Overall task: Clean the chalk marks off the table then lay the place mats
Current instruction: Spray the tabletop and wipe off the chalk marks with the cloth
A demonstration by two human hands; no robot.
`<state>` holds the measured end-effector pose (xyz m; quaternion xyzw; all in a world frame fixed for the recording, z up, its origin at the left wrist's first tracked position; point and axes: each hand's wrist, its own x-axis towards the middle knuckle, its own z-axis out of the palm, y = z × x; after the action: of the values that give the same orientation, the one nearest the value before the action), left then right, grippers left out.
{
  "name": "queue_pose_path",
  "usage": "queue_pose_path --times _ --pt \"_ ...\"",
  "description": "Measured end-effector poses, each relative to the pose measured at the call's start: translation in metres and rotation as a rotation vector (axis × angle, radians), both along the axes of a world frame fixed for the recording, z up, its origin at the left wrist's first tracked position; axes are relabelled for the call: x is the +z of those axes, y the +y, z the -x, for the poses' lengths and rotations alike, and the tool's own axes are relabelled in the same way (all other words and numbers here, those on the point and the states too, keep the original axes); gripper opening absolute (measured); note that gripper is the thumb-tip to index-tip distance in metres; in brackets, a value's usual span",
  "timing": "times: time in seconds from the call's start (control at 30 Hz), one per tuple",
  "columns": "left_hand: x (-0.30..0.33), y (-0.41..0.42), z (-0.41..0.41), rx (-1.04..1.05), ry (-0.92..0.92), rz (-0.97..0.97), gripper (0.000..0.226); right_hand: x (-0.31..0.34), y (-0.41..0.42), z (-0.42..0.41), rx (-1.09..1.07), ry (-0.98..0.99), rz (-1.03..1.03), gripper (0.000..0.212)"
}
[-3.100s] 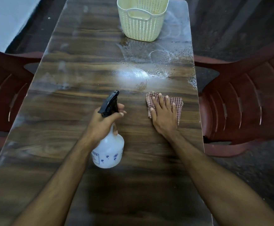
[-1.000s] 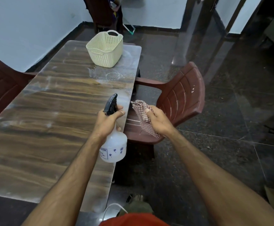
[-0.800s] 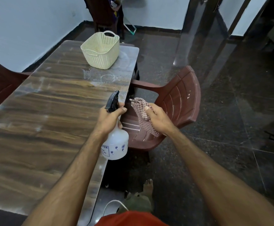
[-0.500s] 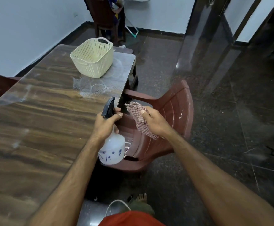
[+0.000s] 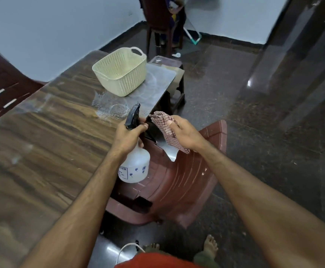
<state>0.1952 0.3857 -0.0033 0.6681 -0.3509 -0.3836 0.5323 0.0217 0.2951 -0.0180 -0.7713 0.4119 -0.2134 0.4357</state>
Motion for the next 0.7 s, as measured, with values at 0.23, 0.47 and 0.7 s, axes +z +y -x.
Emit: queue_pose_path --times 0.23,0.47,0.7 --pt "0.015 -0.034 0.056 0.144 -0.034 0.006 0.016 0.009 -0.071 0.044 0.169 -0.021 0.012 0.029" --pt "0.023 -0.063 0.096 0.263 -0.022 0.021 0.018 0.008 -0.128 0.068 0.236 -0.065 0.033 0.015" --pt "0.013 -0.104 0.103 0.347 -0.01 0.038 0.016 0.002 -0.184 0.066 0.337 -0.021 0.026 0.028"
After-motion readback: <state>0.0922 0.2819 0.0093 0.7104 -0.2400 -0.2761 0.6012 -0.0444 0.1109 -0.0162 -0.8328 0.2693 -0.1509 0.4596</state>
